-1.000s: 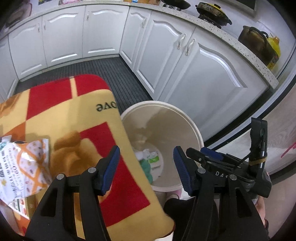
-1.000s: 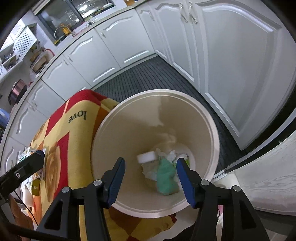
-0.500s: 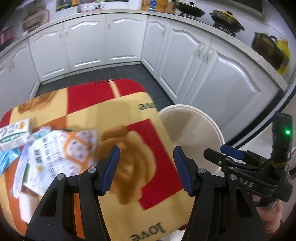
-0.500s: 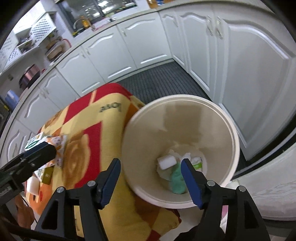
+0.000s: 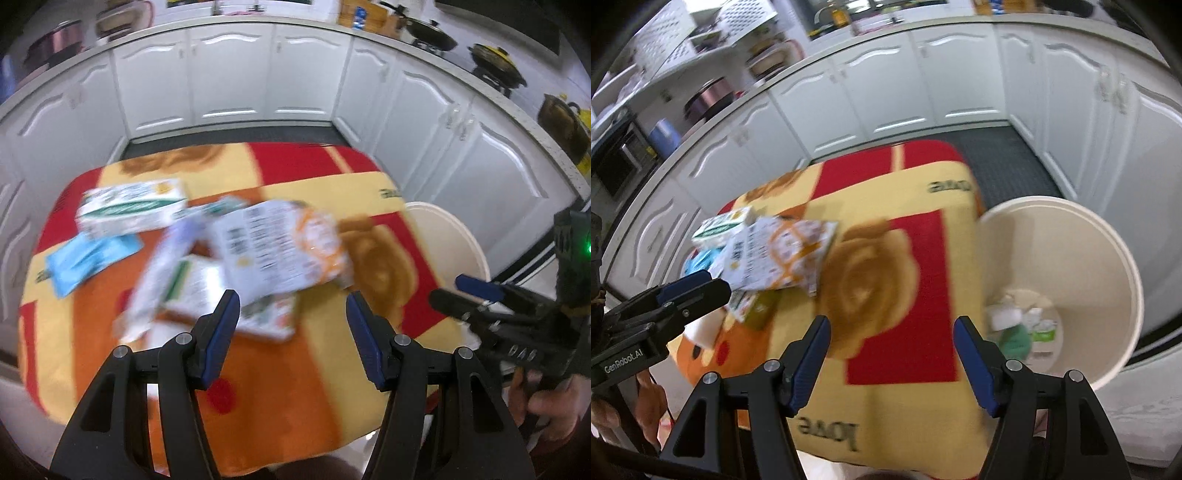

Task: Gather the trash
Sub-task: 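Return to the table and grasp the white sponge with the left gripper, then carry sponge and box over the beige bin and open both grippers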

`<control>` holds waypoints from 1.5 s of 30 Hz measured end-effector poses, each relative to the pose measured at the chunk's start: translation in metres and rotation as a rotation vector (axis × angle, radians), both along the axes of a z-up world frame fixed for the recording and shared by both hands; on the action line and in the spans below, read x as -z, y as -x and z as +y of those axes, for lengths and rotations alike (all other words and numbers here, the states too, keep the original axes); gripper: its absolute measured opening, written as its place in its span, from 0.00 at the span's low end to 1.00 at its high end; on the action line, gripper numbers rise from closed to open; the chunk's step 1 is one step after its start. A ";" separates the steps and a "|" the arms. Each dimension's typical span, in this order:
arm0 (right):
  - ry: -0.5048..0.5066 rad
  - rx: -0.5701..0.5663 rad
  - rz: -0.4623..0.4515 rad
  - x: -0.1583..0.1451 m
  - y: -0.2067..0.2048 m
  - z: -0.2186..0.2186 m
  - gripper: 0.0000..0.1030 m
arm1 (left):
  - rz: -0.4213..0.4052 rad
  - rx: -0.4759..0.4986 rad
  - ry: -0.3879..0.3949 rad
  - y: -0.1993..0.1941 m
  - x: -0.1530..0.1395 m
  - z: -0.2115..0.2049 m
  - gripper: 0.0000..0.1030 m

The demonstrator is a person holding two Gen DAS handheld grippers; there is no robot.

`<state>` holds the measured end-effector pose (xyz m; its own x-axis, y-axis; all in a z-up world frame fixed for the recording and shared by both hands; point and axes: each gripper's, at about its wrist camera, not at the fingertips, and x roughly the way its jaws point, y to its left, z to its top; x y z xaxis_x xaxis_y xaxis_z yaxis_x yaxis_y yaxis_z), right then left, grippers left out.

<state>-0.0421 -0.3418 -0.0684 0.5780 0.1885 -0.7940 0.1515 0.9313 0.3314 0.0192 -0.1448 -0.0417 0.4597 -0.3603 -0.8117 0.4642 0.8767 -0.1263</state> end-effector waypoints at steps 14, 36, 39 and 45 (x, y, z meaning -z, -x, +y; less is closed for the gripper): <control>-0.069 -0.088 0.029 0.009 -0.053 0.053 0.76 | 0.062 -0.156 -0.033 -0.007 0.046 0.085 0.62; -0.041 -0.398 0.013 0.030 -0.130 0.127 0.76 | 0.084 -0.157 -0.021 -0.029 0.059 0.110 0.27; 0.002 -0.467 0.025 0.032 -0.134 0.148 0.76 | 0.099 -0.163 -0.008 -0.031 0.062 0.114 0.27; 0.037 -0.504 0.021 0.038 -0.111 0.156 0.67 | 0.101 -0.154 -0.005 -0.023 0.065 0.113 0.27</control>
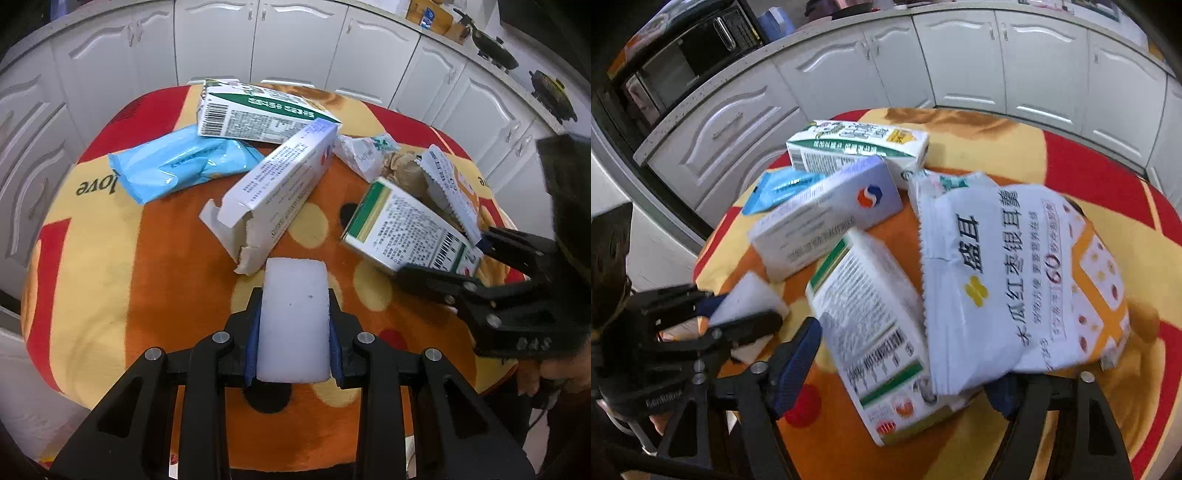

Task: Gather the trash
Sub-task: 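Carry sponge and box over the beige bin and open both grippers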

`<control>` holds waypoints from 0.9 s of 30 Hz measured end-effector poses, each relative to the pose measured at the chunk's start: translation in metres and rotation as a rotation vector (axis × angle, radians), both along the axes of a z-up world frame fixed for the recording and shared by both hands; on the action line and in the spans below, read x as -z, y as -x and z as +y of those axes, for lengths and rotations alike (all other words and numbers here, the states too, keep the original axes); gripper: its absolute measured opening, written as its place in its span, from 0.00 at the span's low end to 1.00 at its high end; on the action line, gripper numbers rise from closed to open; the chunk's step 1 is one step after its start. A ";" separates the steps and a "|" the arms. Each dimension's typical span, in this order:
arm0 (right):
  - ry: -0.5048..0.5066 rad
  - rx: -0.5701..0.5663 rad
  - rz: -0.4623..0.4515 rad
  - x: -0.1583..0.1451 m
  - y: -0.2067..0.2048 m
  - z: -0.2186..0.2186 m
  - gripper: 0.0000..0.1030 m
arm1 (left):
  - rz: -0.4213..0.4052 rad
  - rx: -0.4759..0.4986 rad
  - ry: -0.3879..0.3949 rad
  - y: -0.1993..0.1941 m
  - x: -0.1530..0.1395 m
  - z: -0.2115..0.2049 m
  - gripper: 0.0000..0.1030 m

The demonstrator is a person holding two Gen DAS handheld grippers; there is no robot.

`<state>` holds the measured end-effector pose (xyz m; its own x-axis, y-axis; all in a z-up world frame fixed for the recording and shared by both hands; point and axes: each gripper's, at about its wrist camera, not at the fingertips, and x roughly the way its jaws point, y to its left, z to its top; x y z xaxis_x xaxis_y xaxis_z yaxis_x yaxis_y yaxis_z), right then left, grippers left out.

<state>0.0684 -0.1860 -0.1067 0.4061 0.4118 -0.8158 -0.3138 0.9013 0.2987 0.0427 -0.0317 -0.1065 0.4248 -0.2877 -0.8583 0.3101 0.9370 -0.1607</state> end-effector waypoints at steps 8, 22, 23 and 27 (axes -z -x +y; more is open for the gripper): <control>-0.057 0.097 0.059 -0.009 0.040 -0.033 0.38 | -0.006 0.006 0.011 0.003 -0.002 -0.009 0.26; 0.176 0.122 -0.024 -0.009 0.031 -0.006 0.63 | -0.008 -0.009 -0.003 0.006 0.002 -0.014 0.26; 0.178 0.127 -0.014 -0.006 0.030 -0.007 0.53 | -0.012 -0.006 -0.007 0.007 0.001 -0.014 0.26; 0.076 0.140 0.021 -0.005 0.040 -0.023 0.48 | -0.027 -0.003 0.004 0.012 -0.006 -0.014 0.26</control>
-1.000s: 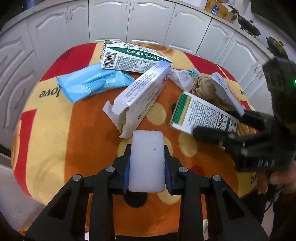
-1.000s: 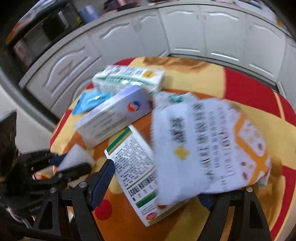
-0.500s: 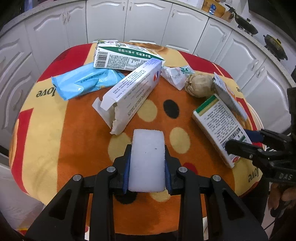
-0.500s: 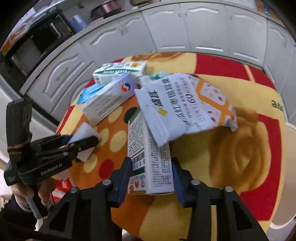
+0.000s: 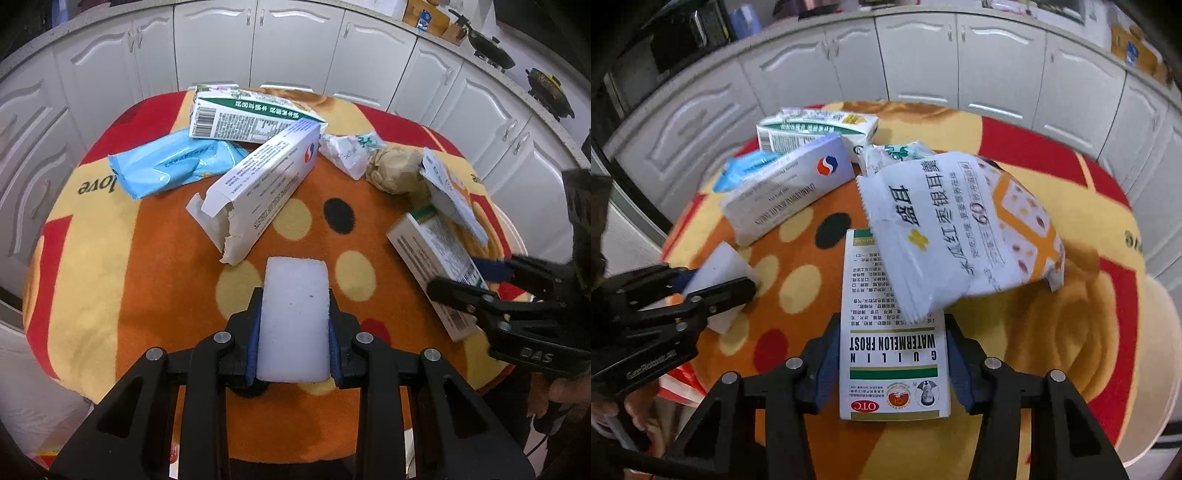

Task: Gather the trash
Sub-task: 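Carry sponge and box over the beige bin and open both grippers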

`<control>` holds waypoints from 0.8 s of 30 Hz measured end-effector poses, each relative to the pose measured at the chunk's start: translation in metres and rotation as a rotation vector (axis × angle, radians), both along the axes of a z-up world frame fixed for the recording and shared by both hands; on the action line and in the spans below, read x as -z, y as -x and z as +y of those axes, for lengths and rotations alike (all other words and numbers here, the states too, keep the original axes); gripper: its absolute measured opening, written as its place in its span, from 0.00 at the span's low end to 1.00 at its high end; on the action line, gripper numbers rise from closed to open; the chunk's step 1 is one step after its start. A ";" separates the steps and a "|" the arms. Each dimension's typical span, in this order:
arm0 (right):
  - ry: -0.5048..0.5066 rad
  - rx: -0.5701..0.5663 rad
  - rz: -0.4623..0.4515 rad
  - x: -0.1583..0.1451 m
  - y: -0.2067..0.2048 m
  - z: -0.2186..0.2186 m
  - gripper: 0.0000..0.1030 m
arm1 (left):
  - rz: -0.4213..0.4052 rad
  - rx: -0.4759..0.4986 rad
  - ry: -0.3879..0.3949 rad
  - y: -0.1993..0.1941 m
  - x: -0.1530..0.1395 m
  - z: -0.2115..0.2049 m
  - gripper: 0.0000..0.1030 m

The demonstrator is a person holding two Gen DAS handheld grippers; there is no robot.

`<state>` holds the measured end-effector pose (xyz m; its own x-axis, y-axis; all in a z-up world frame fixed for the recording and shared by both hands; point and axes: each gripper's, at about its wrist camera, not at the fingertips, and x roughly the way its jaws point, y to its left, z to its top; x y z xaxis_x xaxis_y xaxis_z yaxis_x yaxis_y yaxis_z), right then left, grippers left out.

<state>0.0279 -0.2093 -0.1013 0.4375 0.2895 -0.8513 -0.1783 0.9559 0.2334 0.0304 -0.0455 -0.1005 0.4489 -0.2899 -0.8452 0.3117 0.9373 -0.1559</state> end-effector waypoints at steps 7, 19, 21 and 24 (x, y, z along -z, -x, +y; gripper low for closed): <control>-0.117 -0.024 -0.026 -0.021 0.041 -0.018 0.48 | -0.052 0.037 0.010 0.018 -0.021 -0.012 0.26; -0.231 0.009 -0.088 -0.046 0.084 -0.042 0.48 | -0.114 0.102 0.009 0.037 -0.048 -0.048 0.26; -0.227 0.039 -0.099 -0.049 0.087 -0.052 0.48 | -0.122 0.115 0.015 0.039 -0.053 -0.056 0.26; -0.211 0.091 -0.109 -0.052 0.088 -0.070 0.48 | -0.132 0.136 0.019 0.040 -0.057 -0.069 0.26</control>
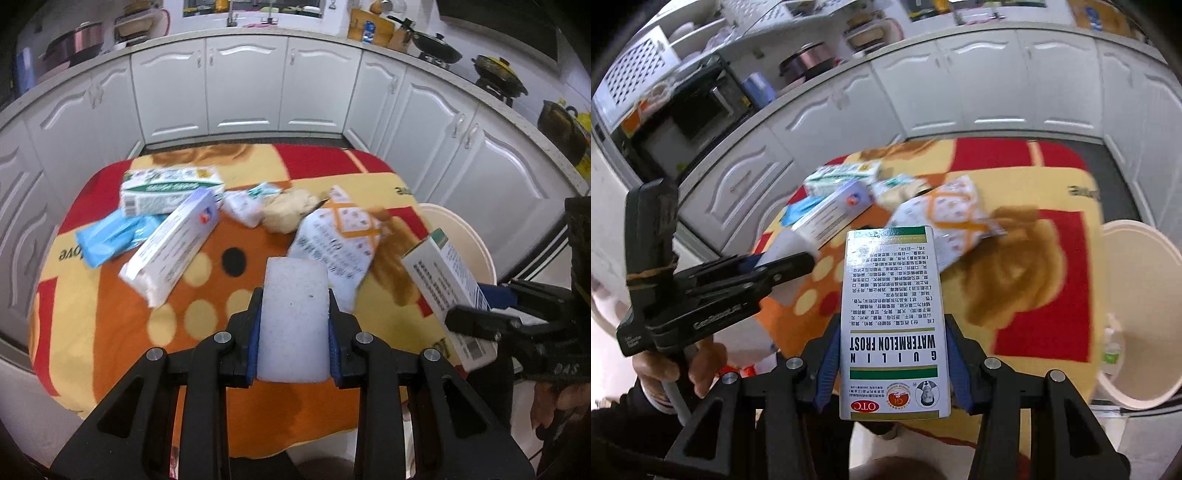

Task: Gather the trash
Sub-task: 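Carry sponge and box over the beige bin and open both grippers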

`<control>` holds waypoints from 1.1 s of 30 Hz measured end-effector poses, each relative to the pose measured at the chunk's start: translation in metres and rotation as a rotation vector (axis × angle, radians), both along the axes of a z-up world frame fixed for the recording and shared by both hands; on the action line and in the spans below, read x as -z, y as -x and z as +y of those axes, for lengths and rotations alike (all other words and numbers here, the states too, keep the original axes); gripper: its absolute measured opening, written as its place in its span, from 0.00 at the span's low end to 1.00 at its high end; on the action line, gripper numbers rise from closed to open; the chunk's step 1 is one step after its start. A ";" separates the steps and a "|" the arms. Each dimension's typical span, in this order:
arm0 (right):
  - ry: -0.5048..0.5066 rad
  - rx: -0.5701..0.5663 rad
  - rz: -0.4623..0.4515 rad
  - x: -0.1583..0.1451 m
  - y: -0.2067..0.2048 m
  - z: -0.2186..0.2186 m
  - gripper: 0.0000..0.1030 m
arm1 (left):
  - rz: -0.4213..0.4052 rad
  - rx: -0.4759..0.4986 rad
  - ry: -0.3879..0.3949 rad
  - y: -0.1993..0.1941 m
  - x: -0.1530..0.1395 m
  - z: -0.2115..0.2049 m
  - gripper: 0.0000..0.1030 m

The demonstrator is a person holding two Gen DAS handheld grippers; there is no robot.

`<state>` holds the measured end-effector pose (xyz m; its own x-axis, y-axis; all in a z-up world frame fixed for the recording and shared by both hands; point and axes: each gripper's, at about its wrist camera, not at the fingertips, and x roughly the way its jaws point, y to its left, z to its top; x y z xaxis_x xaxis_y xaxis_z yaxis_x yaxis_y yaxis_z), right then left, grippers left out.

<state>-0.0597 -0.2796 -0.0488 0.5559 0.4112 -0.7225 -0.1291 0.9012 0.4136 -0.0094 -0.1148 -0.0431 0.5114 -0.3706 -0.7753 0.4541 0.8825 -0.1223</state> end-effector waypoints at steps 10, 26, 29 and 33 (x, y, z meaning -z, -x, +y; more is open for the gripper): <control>0.023 0.133 -0.012 -0.003 0.004 -0.050 0.48 | 0.003 0.060 -0.008 -0.004 0.000 -0.050 0.26; 0.073 0.385 0.024 0.014 0.020 -0.144 0.48 | 0.059 0.204 0.040 -0.011 0.002 -0.139 0.26; 0.061 0.436 0.041 0.022 0.024 -0.165 0.48 | 0.088 0.237 0.032 -0.013 0.008 -0.164 0.26; 0.047 0.488 0.075 0.035 0.029 -0.188 0.48 | 0.120 0.272 0.035 -0.015 0.015 -0.193 0.26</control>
<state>-0.0883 -0.4681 -0.0837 0.6214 0.0820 -0.7792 0.3414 0.8668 0.3635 0.0051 -0.3077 -0.0577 0.2952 -0.5089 -0.8086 0.6534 0.7250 -0.2177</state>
